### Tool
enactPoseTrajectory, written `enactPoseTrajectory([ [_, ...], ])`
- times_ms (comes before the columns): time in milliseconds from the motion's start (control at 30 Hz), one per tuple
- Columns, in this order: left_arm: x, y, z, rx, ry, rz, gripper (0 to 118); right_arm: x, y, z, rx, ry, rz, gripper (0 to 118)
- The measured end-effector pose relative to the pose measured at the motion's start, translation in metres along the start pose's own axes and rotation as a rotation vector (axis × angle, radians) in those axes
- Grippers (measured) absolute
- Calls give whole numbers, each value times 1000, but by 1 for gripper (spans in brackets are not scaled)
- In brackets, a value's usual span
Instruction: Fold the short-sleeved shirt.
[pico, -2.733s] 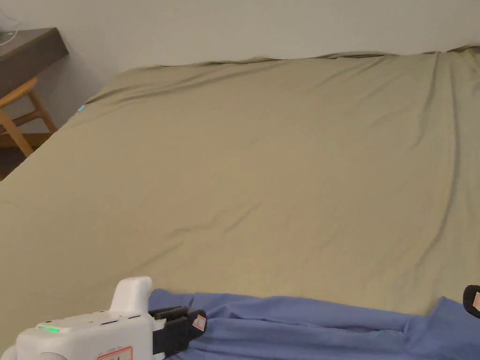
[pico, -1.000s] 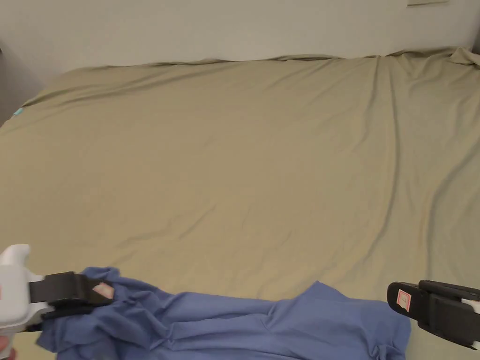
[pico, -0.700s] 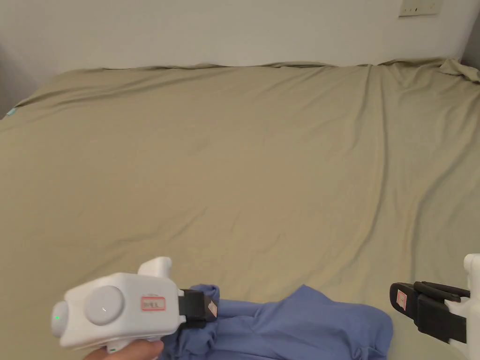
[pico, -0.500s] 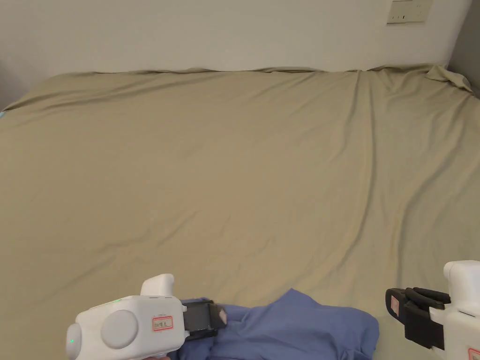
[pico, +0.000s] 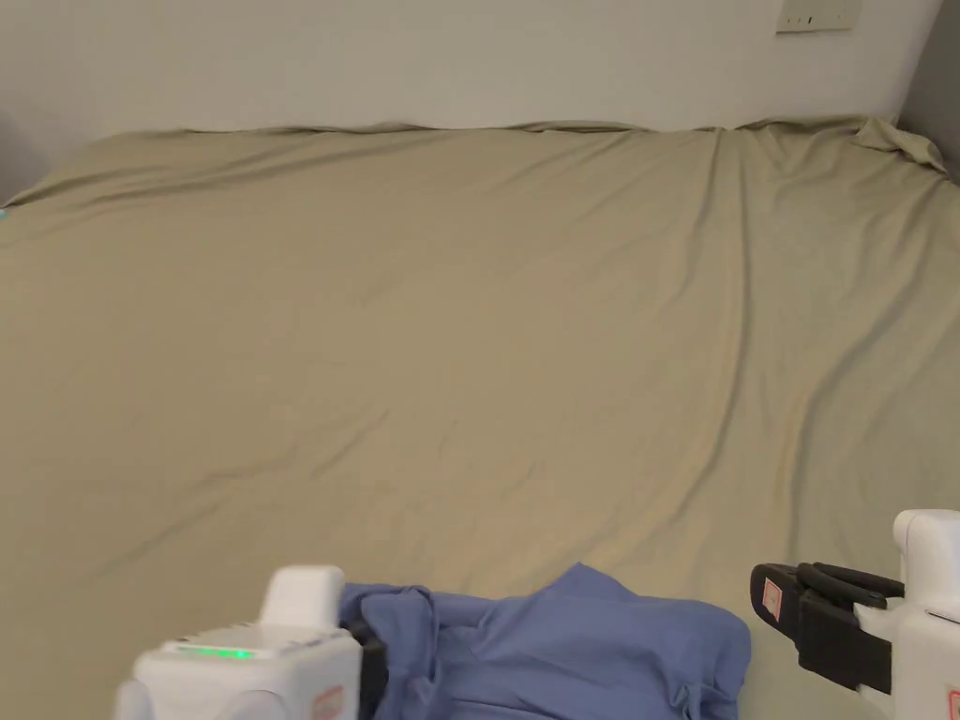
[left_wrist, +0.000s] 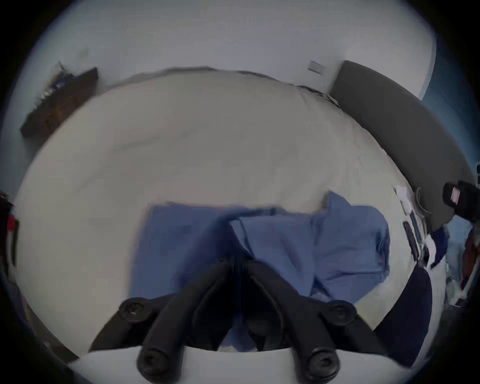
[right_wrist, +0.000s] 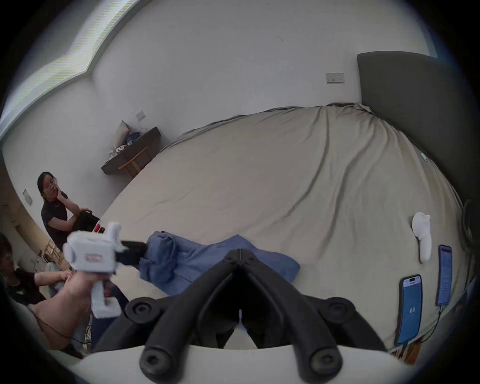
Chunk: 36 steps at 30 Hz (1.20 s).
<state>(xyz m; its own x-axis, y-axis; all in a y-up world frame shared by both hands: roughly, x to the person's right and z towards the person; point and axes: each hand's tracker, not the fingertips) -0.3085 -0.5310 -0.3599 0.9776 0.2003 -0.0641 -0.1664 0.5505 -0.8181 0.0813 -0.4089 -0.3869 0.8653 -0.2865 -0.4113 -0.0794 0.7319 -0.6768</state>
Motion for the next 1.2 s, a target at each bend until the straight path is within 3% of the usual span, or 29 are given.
enactPoseTrajectory([
  [67, 18, -4, -22, -61, 72, 40, 3, 0, 1, 6, 8, -8, -2, 2],
  [100, 35, -8, -20, -9, 66, 44, 4, 0, 2, 9, 9, -6, -5, 2],
  [167, 67, -4, -15, 47, 13, -52, 3, 0, 4, 13, 12, 5, -12, 2],
  [367, 136, -15, -43, -42, -136, -135, 3, -4, 10, 9, 3, 14, -3, 2],
  [433, 143, -24, -60, -110, -165, -79, 3, -8, 12, 8, 3, 29, -8, 2],
  [500, 135, -15, -47, -63, -180, -60, 3, -14, 15, 9, 6, 38, 0, 2],
  [567, 115, -2, -27, -112, -345, 17, 3, -17, 18, 12, 19, 48, 16, 2],
  [667, 49, 24, 28, 6, -554, 196, 3, -16, 23, 19, 46, 104, 6, 2],
  [733, -12, 34, 54, 33, -661, 220, 4, -15, 26, 23, 61, 170, -26, 2],
  [767, -41, 42, 57, -6, -735, 176, 13, -15, 27, 23, 62, 198, -39, 2],
  [800, -72, 44, 60, -66, -781, 168, 65, -14, 26, 23, 64, 217, -48, 2],
  [833, -98, 42, 59, -126, -739, 184, 112, -13, 26, 23, 65, 226, -48, 2],
  [867, -118, 40, 56, -151, -636, 175, 118, -11, 25, 22, 65, 226, -45, 2],
  [933, -159, 39, 44, -87, -435, 185, 118, -11, 24, 20, 64, 234, -39, 2],
  [1000, -185, 32, 22, -161, -431, 282, 118, -11, 23, 16, 62, 245, -41, 2],
  [1133, -157, 19, -15, -189, -562, 373, 118, -9, 23, 9, 49, 296, -73, 2],
  [1200, -174, 17, -26, -111, -542, 291, 118, -9, 23, 6, 37, 306, -82, 2],
])
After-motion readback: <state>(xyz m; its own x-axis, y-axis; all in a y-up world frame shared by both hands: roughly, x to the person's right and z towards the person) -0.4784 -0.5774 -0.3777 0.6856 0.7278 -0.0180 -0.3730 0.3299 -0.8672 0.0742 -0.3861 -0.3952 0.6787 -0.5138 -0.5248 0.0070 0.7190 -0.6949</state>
